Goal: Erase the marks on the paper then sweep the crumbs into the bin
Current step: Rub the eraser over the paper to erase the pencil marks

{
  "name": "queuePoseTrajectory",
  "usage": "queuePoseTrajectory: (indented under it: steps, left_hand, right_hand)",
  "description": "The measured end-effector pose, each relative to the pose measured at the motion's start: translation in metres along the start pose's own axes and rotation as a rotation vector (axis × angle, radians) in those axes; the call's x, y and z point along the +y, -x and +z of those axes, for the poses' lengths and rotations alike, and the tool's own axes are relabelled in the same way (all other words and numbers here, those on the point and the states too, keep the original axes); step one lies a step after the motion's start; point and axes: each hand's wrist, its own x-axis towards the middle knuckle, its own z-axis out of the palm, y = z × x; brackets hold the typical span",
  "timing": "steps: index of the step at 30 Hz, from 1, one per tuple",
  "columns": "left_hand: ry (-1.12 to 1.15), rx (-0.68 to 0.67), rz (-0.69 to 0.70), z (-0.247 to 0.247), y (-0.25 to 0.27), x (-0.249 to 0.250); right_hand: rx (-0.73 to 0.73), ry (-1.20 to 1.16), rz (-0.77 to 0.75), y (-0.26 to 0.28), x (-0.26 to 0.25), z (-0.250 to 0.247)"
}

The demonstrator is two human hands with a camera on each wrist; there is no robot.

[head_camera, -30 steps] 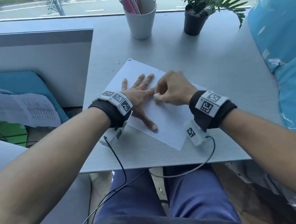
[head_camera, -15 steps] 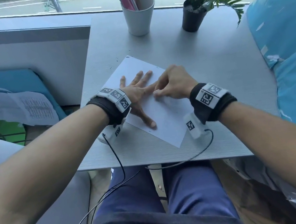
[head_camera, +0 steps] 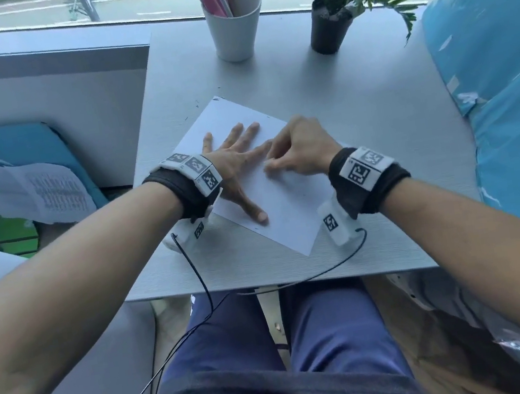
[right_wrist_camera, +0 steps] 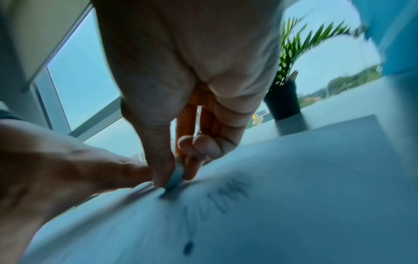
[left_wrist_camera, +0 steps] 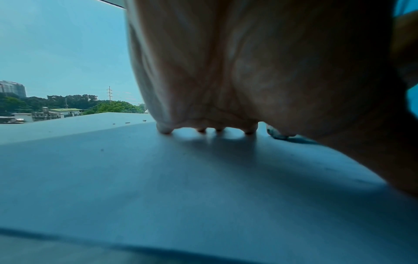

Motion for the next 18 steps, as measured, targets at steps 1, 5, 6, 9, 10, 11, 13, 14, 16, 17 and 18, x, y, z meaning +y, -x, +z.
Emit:
queuePoseTrajectory:
  steps: [1,5,6,9,10,11,13,14,16,17,18]
  left_hand:
    - [0.002,0.004,-0.004,0.000,0.000,-0.001]
    - [-0.019,0.008,0.000,0.001,0.000,-0.001]
    - [-0.018,0.003,0.002,0.001,0.000,-0.001]
    - [-0.011,-0.007,-0.001,-0.001,0.001,0.001]
    - [-0.012,-0.008,-0.005,-0.001,0.002,0.001]
    - [-0.014,-0.007,-0.004,-0.002,0.002,0.001]
    - [-0.018,-0.001,-0.001,0.000,0.001,0.001]
    - [-0.023,-0.004,-0.001,0.000,0.001,0.001]
    - [-0.034,-0.018,-0.005,-0.001,0.001,0.002]
    - [-0.037,-0.023,-0.008,-0.002,0.001,0.002]
    - [-0.037,-0.025,-0.010,-0.002,0.002,0.002]
  right_hand:
    - [0.034,0.001,0.013,-0.002,0.001,-0.001]
    - [-0.160,0.054,-0.112,0.018,-0.011,0.014]
    - [-0.153,0.046,-0.090,0.014,-0.008,0.010]
    - [-0.001,-0.023,0.014,0.000,0.003,-0.003]
    - [-0.009,-0.014,0.005,0.003,0.000,0.000]
    - [-0.057,0.010,-0.035,0.009,-0.004,0.006]
    - [-0.179,0.046,-0.108,0.022,-0.011,0.013]
    - [-0.181,0.048,-0.095,0.019,-0.009,0.010]
    - [-0.056,-0.006,-0.021,0.005,0.001,-0.002]
    - [0.001,-0.016,-0.002,0.001,0.003,-0.005]
    - [0.012,-0.007,-0.004,0.003,0.002,-0.003]
